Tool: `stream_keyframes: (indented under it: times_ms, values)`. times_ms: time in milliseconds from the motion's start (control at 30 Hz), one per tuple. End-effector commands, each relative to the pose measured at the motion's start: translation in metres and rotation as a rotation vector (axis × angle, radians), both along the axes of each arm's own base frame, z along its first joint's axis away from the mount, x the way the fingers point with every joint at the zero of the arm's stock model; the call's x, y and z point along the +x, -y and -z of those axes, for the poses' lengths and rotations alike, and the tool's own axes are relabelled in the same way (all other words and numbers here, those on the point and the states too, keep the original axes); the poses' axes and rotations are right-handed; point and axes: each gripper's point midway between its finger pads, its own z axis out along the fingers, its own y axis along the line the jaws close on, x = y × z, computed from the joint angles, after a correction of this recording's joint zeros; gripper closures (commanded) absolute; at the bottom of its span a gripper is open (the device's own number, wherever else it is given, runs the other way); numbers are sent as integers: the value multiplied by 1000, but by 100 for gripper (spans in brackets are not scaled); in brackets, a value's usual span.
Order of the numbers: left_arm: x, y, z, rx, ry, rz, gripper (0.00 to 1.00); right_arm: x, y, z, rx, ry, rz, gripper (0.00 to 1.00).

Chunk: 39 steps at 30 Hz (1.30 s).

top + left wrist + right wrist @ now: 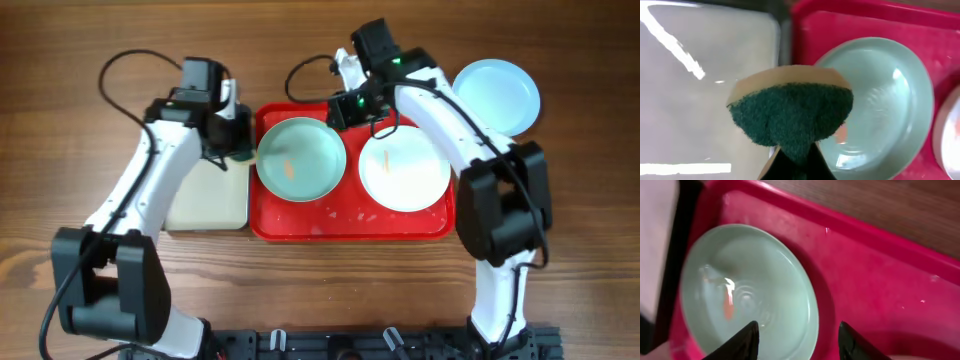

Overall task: Clean dirty plates on tray and stack at the side
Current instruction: 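Bring the sponge in the left gripper onto the green plate, then scrub the green plate surface with the sponge in the left gripper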

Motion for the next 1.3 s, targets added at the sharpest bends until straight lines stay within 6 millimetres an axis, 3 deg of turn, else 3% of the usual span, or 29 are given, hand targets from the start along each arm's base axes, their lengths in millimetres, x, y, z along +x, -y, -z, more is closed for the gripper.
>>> stream_keyframes:
  times_ms: [0, 133, 333, 367, 533, 633, 667, 733, 933, 1167, 1267]
  values:
    - [1, 29, -6, -30, 30, 42, 96, -12, 7, 39, -56, -57, -29, 55]
    - [-2, 47, -7, -42, 33, 66, 96, -20, 10, 55, -66, -89, -30, 60]
    - [-9, 65, -4, -42, 24, 109, 96, -21, 11, 57, -67, -93, -27, 93]
    - [-9, 66, -3, -41, 19, 105, 96, -21, 11, 57, -66, -94, -22, 95]
    - [-8, 62, 3, -34, -1, 54, 96, -21, 11, 57, -63, -101, -3, 96]
    - [-9, 62, 10, -37, -27, 26, 96, -21, 11, 57, -64, -101, -2, 85]
    - [-10, 62, 14, -37, -41, 10, 96, -21, 11, 57, -63, -104, 4, 86]
    - [-10, 63, 22, -30, -60, 8, 96, -21, 11, 57, -61, -111, 20, 96]
    - [-13, 64, 47, 31, -105, -34, 96, -21, 11, 57, -62, -111, 20, 96]
    - [-15, 66, 56, 92, -92, -70, 96, -21, 11, 57, -62, -111, 20, 96]
    - [-16, 54, 63, 133, -85, -139, 96, -21, 11, 57, -62, -112, 20, 96]
